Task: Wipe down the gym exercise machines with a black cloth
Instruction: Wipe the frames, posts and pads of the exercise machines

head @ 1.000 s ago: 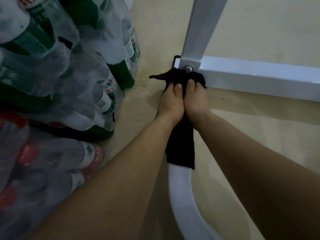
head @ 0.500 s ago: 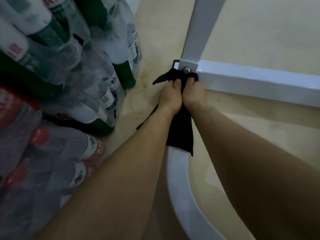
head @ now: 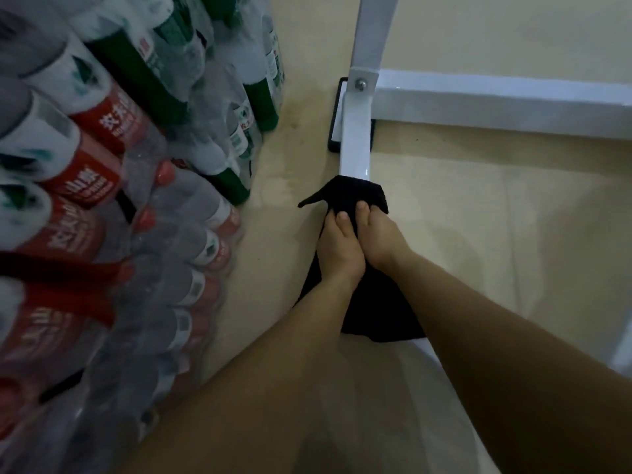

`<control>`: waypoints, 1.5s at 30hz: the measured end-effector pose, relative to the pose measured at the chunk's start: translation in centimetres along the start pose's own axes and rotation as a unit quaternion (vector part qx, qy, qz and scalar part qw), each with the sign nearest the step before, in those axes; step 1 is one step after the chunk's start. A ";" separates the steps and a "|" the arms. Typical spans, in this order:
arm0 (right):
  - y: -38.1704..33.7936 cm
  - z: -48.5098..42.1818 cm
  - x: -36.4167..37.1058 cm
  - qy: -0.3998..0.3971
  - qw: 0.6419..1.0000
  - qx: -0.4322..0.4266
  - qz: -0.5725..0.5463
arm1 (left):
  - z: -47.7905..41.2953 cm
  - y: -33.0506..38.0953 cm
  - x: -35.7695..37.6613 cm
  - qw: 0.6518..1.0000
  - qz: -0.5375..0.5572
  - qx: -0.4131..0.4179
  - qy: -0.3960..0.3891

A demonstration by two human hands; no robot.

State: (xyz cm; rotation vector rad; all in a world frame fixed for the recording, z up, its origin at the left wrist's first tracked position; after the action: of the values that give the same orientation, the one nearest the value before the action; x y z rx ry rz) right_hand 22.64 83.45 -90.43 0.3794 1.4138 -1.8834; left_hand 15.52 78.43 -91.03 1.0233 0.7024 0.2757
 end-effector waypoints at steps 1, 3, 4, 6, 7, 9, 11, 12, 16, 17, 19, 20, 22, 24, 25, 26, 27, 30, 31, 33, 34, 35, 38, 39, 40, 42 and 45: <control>0.5 1.2 0.0 -0.018 1.000 -0.003 0.013 | 1.2 -0.5 -0.1 1.000 -0.004 0.000 0.006; 0.8 4.2 -0.8 -0.052 0.997 -0.023 0.047 | 3.1 -1.4 -0.8 0.999 -0.036 0.002 -0.006; 1.2 5.6 -1.4 -0.068 0.994 -0.040 0.080 | 3.8 -1.7 -1.1 0.998 -0.063 0.007 -0.026; 2.4 8.3 -2.5 -0.061 0.984 -0.063 0.157 | 4.8 -1.8 -2.0 0.983 -0.160 0.044 -0.080; 3.1 9.6 -2.8 -0.031 0.975 -0.078 0.204 | 5.2 -1.7 -2.5 0.962 -0.233 0.091 -0.107; 4.0 11.8 -2.7 0.059 0.956 -0.075 0.276 | 5.9 -1.4 -3.1 0.902 -0.342 0.225 -0.135; 4.0 12.3 -1.4 0.125 0.932 -0.036 0.339 | 5.8 -1.5 -3.5 0.854 -0.377 0.329 -0.145; 3.6 12.0 -0.6 0.144 0.924 -0.032 0.353 | 5.3 -1.6 -3.6 0.837 -0.383 0.361 -0.149; 2.1 9.8 0.9 0.197 0.914 -0.044 0.351 | 0.4 -0.5 -3.5 0.770 -0.430 0.430 -0.191; 1.9 9.3 1.0 0.196 0.915 -0.048 0.349 | -0.5 0.2 -3.3 0.762 -0.442 0.429 -0.200; 2.0 9.5 1.0 0.203 0.907 -0.083 0.359 | -0.9 1.1 -3.0 0.739 -0.469 0.442 -0.195; 2.2 10.1 0.7 0.209 0.902 -0.103 0.364 | -0.5 1.1 -2.8 0.721 -0.484 0.458 -0.190; 3.4 11.8 -0.2 0.220 0.897 -0.111 0.367 | 1.4 0.6 -2.7 0.688 -0.493 0.501 -0.183; 5.8 13.9 -1.2 0.226 0.903 -0.101 0.352 | 4.2 -0.2 -2.3 0.671 -0.481 0.535 -0.179; 7.1 15.0 -2.0 0.235 0.907 -0.087 0.338 | 5.7 -0.5 -1.8 0.670 -0.475 0.543 -0.178; 8.4 16.0 -2.9 0.245 0.909 -0.070 0.330 | 7.3 -0.7 -1.1 0.670 -0.470 0.548 -0.175; 9.7 17.0 -3.8 0.249 0.908 -0.057 0.331 | 9.0 -0.7 -0.3 0.671 -0.463 0.552 -0.175; 12.8 19.5 -5.9 0.260 0.899 -0.066 0.345 | 13.0 -0.6 2.4 0.646 -0.455 0.576 -0.209; 13.5 19.9 -6.2 0.261 0.899 -0.074 0.343 | 13.8 -0.6 3.2 0.632 -0.462 0.580 -0.224; 13.8 20.2 -6.4 0.270 0.901 -0.065 0.334 | 14.4 -0.5 4.0 0.613 -0.468 0.590 -0.239; 13.6 20.1 -6.4 0.274 0.902 -0.045 0.330 | 14.3 -0.4 4.1 0.609 -0.459 0.598 -0.245; 13.2 20.0 -6.2 0.275 0.903 -0.025 0.330 | 13.9 -0.3 4.0 0.607 -0.443 0.609 -0.254; 10.7 18.3 -4.9 0.271 0.902 -0.012 0.335 | 10.7 0.1 2.3 0.607 -0.395 0.638 -0.260; 9.5 17.3 -4.2 0.264 0.905 -0.019 0.334 | 9.0 0.3 1.6 0.606 -0.392 0.644 -0.252; 8.4 16.4 -3.6 0.255 0.907 -0.020 0.333 | 7.4 0.5 1.1 0.602 -0.395 0.648 -0.246; 6.9 15.0 -2.6 0.249 0.911 -0.016 0.328 | 5.2 0.6 0.5 0.588 -0.410 0.650 -0.253; 6.9 14.6 -2.2 0.249 0.914 -0.039 0.318 | 4.6 0.6 0.4 0.598 -0.415 0.645 -0.233</control>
State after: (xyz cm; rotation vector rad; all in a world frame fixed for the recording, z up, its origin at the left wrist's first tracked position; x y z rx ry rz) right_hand 31.80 70.08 -88.78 1.1887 1.4320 -1.2303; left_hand 18.86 75.77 -89.16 1.8526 0.7681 -1.5360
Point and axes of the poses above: each hand's wrist, its own z-axis away from the middle knuckle, its own x-axis out of the palm, y = z × x, the point moved 3 cm from there along -z, towards the middle knuckle, and after that the axes turned 6 degrees about y, right-handed, at the moved point
